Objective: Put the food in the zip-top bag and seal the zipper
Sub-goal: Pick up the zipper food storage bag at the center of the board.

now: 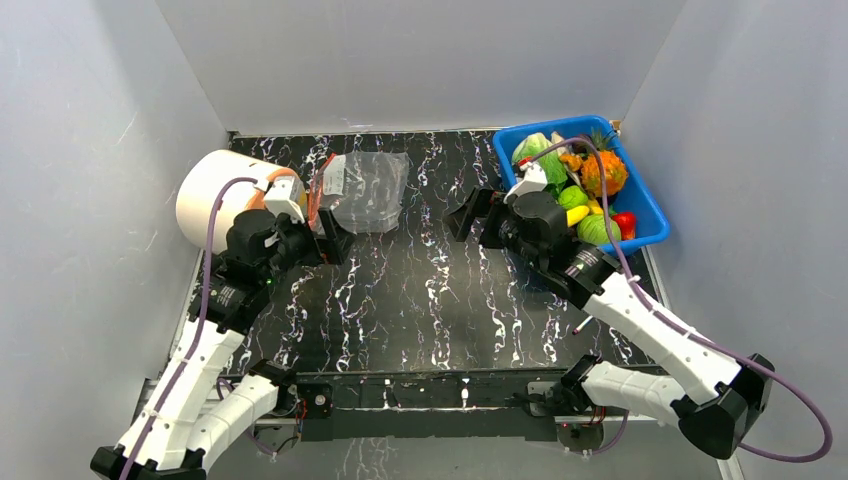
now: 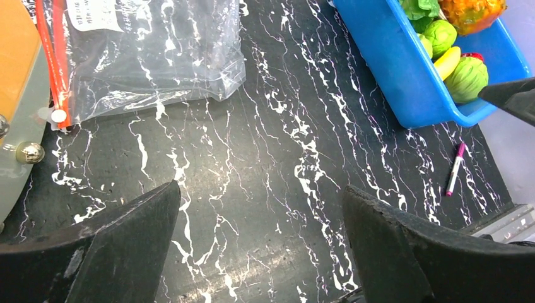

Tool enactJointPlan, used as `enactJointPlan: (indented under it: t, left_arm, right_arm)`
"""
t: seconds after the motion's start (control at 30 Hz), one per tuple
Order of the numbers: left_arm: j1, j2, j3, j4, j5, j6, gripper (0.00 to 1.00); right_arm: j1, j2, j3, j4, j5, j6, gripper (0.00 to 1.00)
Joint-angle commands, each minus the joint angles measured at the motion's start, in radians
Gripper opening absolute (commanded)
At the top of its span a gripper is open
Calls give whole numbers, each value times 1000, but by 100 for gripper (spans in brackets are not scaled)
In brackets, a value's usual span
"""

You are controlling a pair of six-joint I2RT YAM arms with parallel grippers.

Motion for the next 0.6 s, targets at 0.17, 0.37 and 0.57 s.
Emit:
enactJointPlan:
  t: [0.17, 0.37, 0.57]
  left_arm:
    - [5, -17, -68, -3, -41, 5, 98]
    - [5, -22, -105, 16, -39, 25, 98]
    - [5, -88, -159, 72, -129, 29, 99]
  right_arm:
    - [4, 114, -1, 169, -104, 128, 96]
    - [4, 269, 26, 260, -102, 232, 85]
    - [4, 445, 39, 428, -160, 346, 54]
